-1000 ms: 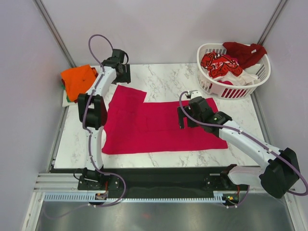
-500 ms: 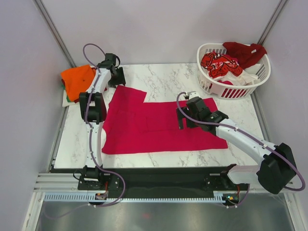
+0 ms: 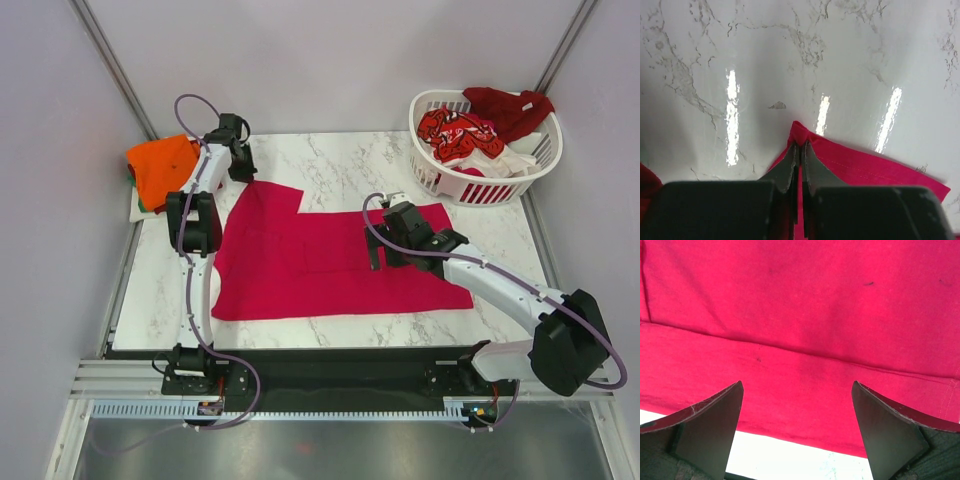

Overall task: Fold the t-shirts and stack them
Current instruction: Fold the tshirt

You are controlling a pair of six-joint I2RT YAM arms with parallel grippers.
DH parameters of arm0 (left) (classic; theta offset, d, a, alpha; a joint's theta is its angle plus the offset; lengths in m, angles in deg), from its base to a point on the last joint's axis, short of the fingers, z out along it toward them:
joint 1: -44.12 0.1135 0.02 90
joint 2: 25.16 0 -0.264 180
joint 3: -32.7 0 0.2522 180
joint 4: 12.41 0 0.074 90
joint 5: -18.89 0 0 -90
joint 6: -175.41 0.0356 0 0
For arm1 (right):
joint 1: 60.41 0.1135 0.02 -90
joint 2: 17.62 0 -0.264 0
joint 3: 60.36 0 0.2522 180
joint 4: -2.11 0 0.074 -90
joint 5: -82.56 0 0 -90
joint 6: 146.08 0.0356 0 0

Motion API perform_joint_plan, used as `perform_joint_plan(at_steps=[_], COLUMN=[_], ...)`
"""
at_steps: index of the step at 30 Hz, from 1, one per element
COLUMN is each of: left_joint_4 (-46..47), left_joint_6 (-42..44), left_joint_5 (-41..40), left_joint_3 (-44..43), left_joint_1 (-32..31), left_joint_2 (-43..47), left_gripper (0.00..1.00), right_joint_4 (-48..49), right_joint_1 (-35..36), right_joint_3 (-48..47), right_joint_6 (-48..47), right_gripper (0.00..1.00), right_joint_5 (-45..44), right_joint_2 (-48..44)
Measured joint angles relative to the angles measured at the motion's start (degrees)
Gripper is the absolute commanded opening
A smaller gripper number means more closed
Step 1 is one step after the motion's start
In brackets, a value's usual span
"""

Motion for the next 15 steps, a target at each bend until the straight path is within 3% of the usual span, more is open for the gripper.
perform_joint_plan(at_steps=[8,15], left_joint_4=[0.57,-0.17], left_joint_6=[-0.07,-0.07], left_joint_5=[1.7,1.03], left_joint_3=[5.18,25.11], left_joint_1=[-0.02,-0.13], left_joint_2=[3.63,25.57], left_gripper=[0.02,0.02], right_joint_4=[-0.04,-1.25], right_joint_1=[-0.11,-5.86], right_joint_3=[-0.09,-4.92], right_joint_6=[0.22,3.06], right_gripper=[0.98,0.97], right_joint_5=[-1.64,-5.53], right_joint_2=[0.74,4.31])
